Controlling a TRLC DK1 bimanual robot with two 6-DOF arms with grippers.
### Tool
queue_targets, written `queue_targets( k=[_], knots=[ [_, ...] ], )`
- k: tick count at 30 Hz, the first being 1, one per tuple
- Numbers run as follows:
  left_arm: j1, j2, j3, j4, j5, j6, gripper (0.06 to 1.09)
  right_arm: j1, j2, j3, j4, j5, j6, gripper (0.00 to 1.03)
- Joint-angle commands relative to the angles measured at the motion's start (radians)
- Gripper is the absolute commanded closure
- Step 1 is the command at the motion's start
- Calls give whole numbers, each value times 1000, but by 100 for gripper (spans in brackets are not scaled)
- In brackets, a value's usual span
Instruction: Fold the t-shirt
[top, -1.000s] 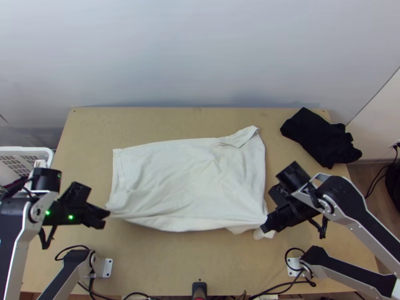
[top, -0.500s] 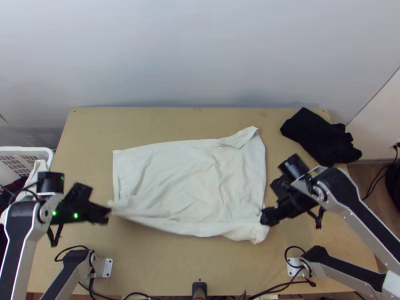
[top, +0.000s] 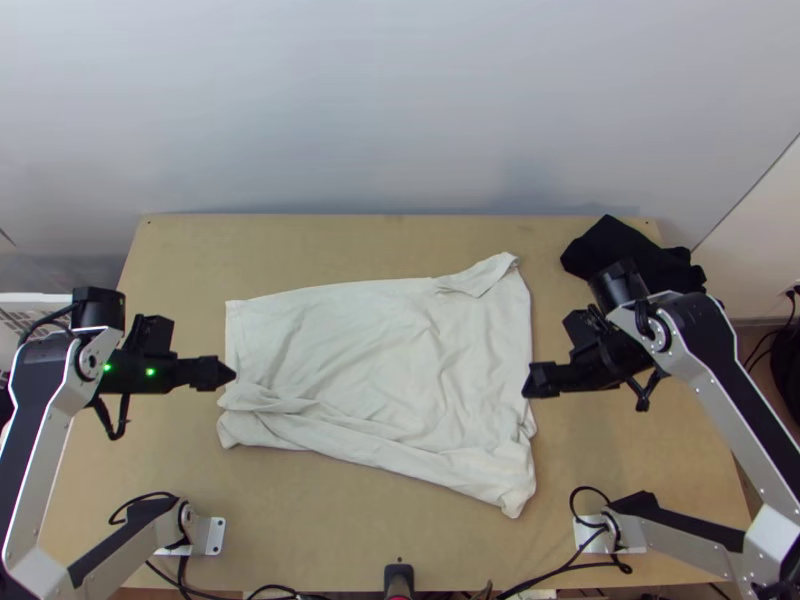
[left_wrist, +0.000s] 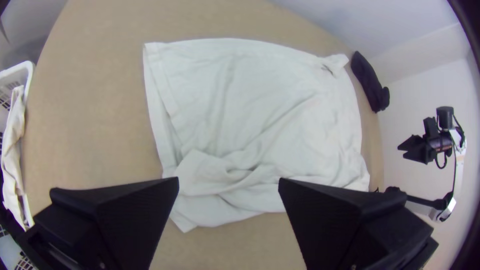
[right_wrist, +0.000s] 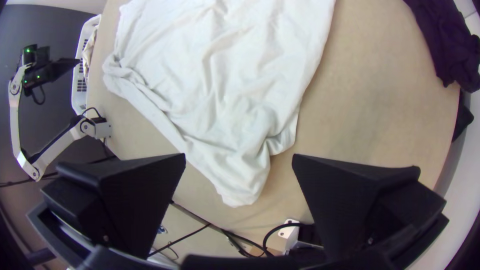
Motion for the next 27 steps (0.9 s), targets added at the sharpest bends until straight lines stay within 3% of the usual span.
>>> queue_targets(
  k=[1,5,11,17,27],
  knots=[
    [24,90,-34,202,3,-125,11,-32,46,31,71,-2,64,4],
    [27,212,-37,382,-63,-217,11,-20,52,84,171,0,163,4],
    [-20,384,-32,573,-180,-280,11,-18,63,116,307,0,206,4],
    [-85,508,29,618,-206,-343,11,-7,102,123,346,0,245,4],
    [-108,616,55,659,-241,-353,16,-24,110,104,353,1,252,4]
  ],
)
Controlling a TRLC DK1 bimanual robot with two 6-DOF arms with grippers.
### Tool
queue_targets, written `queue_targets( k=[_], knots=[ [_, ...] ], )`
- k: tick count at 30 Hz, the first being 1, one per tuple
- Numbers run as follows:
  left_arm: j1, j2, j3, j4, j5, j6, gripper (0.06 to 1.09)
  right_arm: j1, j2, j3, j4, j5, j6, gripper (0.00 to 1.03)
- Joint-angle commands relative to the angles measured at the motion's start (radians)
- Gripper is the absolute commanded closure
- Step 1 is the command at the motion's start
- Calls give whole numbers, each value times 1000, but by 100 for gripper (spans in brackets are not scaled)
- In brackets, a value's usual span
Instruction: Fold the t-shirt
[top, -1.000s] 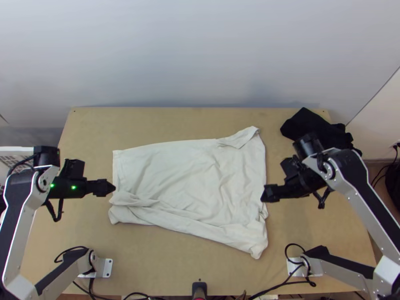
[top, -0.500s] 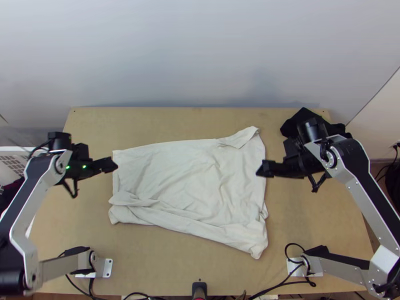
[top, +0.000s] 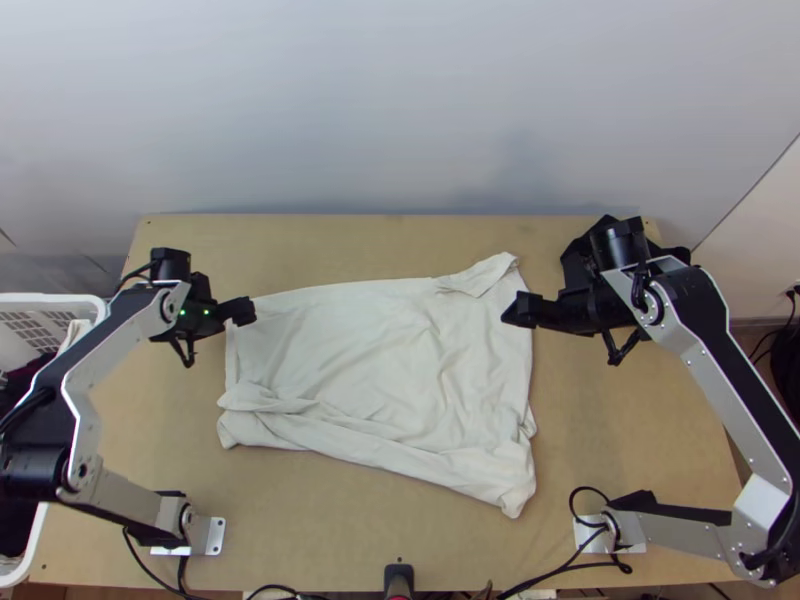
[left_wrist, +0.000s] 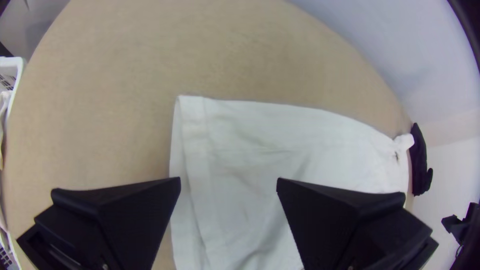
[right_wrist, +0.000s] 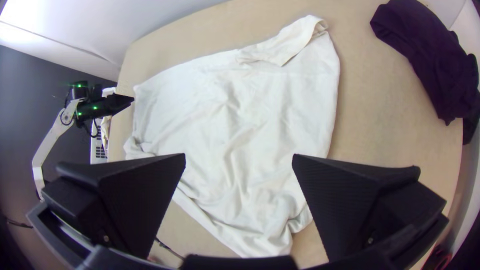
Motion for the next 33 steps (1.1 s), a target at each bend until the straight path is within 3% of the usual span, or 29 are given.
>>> queue_targets(
  k=[1,7,11,18,21,29,33],
  knots=[
    [-16,81,26,29,-24,-13,16,-9,8,-10,11,2,8,4],
    [-16,123,39,29,-46,-13,16,-15,8,-10,11,2,11,4],
    [-16,139,40,30,-47,-18,23,-15,8,-14,13,2,11,4],
    [-17,139,46,38,-46,-35,49,-18,36,-31,36,4,20,4],
    [-16,137,45,41,-47,-36,65,-18,68,-33,65,5,28,4],
    [-17,136,39,56,-52,-33,100,-30,214,-56,208,54,34,4],
    [-17,125,35,63,-55,-35,104,-29,338,-1,291,67,49,4]
  ],
)
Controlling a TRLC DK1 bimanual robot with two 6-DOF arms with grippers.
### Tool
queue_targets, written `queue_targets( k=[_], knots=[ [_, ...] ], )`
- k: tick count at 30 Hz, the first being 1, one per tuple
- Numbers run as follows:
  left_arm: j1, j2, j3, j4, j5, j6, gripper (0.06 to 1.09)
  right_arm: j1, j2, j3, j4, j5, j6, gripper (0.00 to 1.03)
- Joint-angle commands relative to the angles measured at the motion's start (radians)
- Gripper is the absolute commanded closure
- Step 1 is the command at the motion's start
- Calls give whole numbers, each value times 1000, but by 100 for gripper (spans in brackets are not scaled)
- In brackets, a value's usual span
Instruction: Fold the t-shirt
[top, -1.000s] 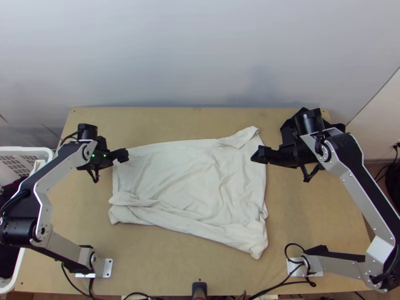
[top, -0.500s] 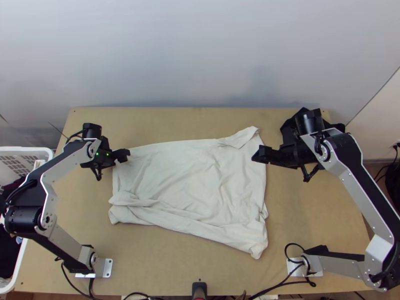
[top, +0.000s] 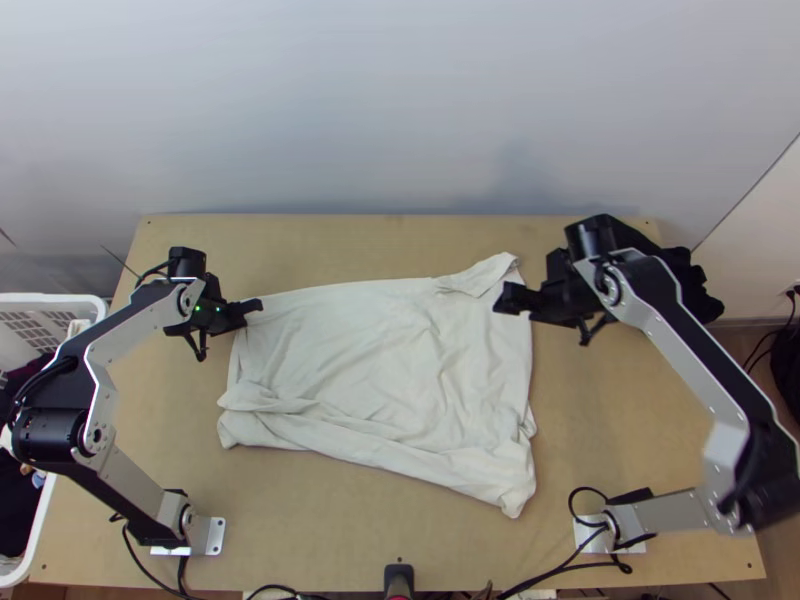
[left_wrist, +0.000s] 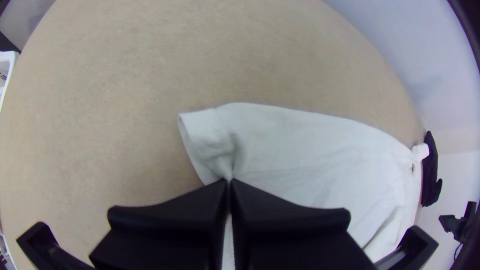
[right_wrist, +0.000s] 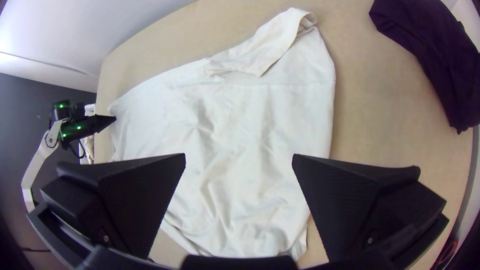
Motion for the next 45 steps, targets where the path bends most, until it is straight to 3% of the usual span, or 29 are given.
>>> queue_targets(
  k=[1,5,10,19,26,29,33,45],
  knots=[
    [-2,-17,-4,11,-11,-1,104,1,194,66,123,30,20,4],
    [-5,-40,-1,11,-16,-1,104,10,342,160,174,69,26,4],
    [-5,-66,11,3,-17,-2,104,-4,487,270,261,184,49,4],
    [-5,-72,36,-8,-19,-8,105,1,632,379,267,263,57,5],
    [-16,-69,31,-9,-23,-11,105,-3,664,421,307,273,57,10],
    [-20,-66,26,-11,-23,-13,104,2,676,448,307,284,52,32],
    [-23,-63,26,-12,-25,-13,105,14,698,500,312,292,-9,97],
    [-14,-110,111,-45,-45,-59,105,17,576,557,237,327,-25,100]
  ],
)
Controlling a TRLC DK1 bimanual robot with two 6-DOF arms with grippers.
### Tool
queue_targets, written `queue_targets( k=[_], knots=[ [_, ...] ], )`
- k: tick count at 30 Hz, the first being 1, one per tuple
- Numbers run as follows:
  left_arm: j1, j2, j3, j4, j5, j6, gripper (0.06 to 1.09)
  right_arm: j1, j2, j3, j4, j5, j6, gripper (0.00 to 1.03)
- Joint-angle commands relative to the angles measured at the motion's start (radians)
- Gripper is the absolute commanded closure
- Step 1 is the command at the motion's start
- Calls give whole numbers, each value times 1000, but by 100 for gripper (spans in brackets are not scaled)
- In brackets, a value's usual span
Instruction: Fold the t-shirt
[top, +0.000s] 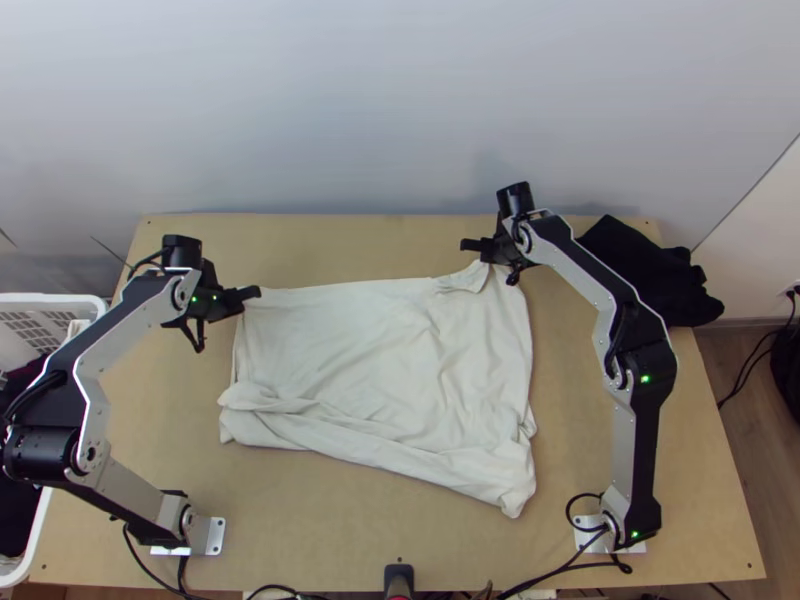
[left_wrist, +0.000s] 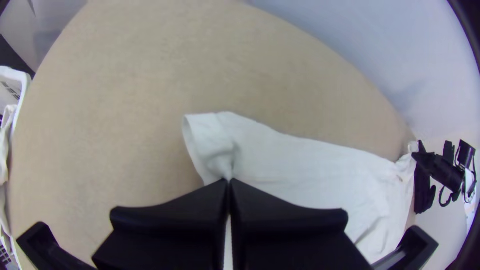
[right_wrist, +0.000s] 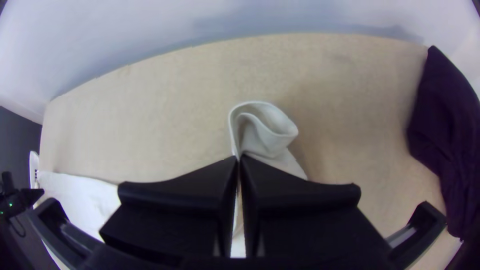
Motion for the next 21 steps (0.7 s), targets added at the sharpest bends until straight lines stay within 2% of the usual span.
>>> queue_targets(
  k=[1,13,21],
  knots=[
    [7,-46,73,-26,-24,-35,105,-14,-105,43,-36,13,-6,100],
    [16,-258,298,-193,-31,-89,105,-58,-425,44,-156,12,13,100],
    [21,-407,461,-207,-99,-89,105,-74,-625,70,-214,13,9,100]
  ],
)
